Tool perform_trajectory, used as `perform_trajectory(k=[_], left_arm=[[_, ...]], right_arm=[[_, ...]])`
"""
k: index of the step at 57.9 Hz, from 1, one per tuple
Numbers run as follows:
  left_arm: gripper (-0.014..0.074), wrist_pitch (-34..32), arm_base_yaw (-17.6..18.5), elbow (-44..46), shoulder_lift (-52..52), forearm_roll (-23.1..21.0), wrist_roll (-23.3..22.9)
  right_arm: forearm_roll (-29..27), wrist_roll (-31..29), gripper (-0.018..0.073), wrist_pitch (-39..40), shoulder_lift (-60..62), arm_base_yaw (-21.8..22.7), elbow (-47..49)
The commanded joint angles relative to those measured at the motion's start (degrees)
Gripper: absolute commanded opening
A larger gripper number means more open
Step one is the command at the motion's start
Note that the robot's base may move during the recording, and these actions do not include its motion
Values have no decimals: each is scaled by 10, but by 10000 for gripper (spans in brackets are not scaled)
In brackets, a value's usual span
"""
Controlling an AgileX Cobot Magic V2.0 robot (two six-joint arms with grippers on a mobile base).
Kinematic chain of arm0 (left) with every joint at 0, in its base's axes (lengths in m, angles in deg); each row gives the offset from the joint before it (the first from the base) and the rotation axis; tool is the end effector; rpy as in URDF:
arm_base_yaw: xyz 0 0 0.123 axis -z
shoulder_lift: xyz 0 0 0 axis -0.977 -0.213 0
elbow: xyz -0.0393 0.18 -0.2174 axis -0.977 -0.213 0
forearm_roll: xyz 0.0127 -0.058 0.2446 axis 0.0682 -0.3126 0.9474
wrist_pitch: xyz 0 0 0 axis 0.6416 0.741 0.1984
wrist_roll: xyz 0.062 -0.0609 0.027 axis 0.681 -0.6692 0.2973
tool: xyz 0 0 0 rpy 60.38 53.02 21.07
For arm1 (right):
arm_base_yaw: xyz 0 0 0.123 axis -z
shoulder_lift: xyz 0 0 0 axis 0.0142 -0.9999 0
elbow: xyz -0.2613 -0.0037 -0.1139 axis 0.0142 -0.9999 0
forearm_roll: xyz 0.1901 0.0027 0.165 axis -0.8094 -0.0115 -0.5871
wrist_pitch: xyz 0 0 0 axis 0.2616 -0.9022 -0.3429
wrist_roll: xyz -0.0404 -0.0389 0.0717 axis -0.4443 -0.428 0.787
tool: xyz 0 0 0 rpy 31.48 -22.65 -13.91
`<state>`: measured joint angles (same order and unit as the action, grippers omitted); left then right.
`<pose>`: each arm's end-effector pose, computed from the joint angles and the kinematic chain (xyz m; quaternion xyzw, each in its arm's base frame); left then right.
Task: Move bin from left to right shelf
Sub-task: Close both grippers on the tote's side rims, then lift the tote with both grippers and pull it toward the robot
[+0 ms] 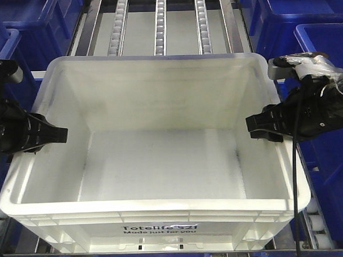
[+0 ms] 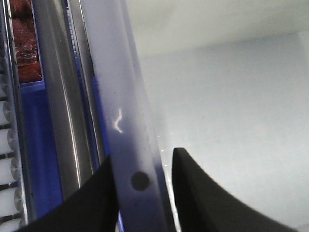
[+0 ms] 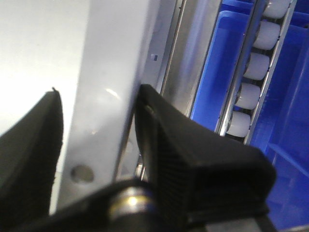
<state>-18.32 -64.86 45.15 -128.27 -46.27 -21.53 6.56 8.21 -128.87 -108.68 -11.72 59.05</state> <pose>0.2427 -0.0635 0.3025 0.0667 0.9386 -0.0971 0.3244 0.2625 0.0792 0.2949 -0.1026 0.9469 0.1472 0.2669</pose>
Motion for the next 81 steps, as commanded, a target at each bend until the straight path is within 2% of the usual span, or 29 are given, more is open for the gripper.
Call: perform_trajectory(k=[1,18,35,48,56,81], left_arm=[[-9,-36,3,20,9,-25,13],[-8,-61,3,20,9,-32,13],[-8,-69,3,21,11,-71,20],[-8,-75,3,22,30,-108,46],[-8,-80,3,25,49,-110,47],[-8,-34,3,80,73,-121,47]], right_arm=[[-18,-5,-13,20,13,0,19],[-20,-7,-8,30,14,0,19],[-32,-20,-6,42,32,0,20],[-40,-20,-5,52,51,0,20],[-50,-22,-5,62,64,0,20],[-67,-25,-5,62,119,0,20]])
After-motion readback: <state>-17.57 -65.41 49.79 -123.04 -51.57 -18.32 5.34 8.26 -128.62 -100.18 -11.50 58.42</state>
